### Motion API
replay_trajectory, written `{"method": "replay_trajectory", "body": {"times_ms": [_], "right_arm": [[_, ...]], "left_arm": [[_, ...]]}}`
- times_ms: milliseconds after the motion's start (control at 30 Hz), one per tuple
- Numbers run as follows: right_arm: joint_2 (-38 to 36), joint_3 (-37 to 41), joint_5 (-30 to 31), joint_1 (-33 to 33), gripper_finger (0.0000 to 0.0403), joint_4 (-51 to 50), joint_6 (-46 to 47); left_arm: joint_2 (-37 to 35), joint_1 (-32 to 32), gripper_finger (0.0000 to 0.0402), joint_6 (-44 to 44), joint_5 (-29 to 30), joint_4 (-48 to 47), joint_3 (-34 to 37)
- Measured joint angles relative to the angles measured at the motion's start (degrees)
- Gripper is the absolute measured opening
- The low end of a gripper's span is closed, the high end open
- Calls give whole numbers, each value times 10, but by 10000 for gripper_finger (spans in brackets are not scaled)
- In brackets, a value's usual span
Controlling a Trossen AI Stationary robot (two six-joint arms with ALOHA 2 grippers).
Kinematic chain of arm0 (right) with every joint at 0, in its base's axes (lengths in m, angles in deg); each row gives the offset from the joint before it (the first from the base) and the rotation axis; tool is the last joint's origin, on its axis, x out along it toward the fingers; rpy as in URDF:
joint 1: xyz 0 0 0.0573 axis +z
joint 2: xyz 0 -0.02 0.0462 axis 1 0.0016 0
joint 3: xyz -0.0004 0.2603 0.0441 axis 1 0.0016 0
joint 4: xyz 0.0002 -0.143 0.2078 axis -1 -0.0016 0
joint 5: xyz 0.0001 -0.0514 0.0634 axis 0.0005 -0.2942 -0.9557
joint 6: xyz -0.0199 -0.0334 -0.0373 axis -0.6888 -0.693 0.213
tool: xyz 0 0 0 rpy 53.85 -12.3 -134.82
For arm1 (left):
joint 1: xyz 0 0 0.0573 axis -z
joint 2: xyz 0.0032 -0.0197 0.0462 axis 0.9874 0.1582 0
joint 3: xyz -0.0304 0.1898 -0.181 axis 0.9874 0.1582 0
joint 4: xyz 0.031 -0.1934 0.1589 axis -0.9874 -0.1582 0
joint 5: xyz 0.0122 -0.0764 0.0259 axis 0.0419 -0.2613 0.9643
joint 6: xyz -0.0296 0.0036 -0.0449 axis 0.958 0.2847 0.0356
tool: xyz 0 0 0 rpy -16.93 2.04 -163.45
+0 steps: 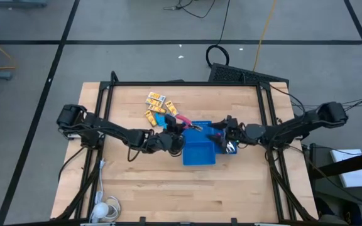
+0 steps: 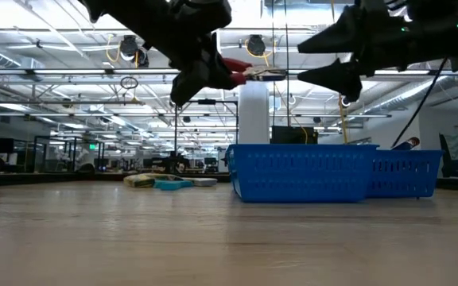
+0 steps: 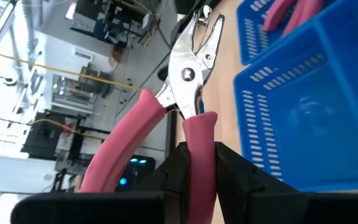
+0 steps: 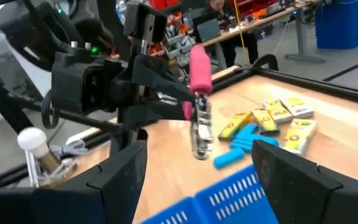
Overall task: Pick & Place School Supplies
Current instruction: Put the pink hole puncher into the right vertical blue bin
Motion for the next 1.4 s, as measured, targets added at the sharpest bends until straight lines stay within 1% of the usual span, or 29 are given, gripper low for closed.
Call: {"method": "replay_trajectory", "body": {"times_ms": [167,300,467,600,667,833,1067,1333,1400], "right_arm": [[56,-9,0,0,279,69,24],[90,-10,0,-1,279,119,26],[111,-10,-1,-12,279,156,44],[115,-10,-3,-20,278,163,54],[115,-10,-18,-23,274,168,53],[115,-11,-43,-28,247,180,53],[115,-33,-45,-30,201,144,46],[115,-38,-47,-30,167,142,37],[115,-39,-58,-30,159,139,37]], "left_arm": [[0,1,56,-37,20,30,0],[0,4,56,-65,15,65,0],[0,4,56,-65,-10,83,0],[0,7,56,-63,-11,83,0],[0,9,56,-63,-12,83,0],[0,9,56,-62,-22,84,0],[0,9,56,-62,-28,86,0],[0,9,56,-61,-28,86,0],[0,9,56,-60,-28,86,0]]}}
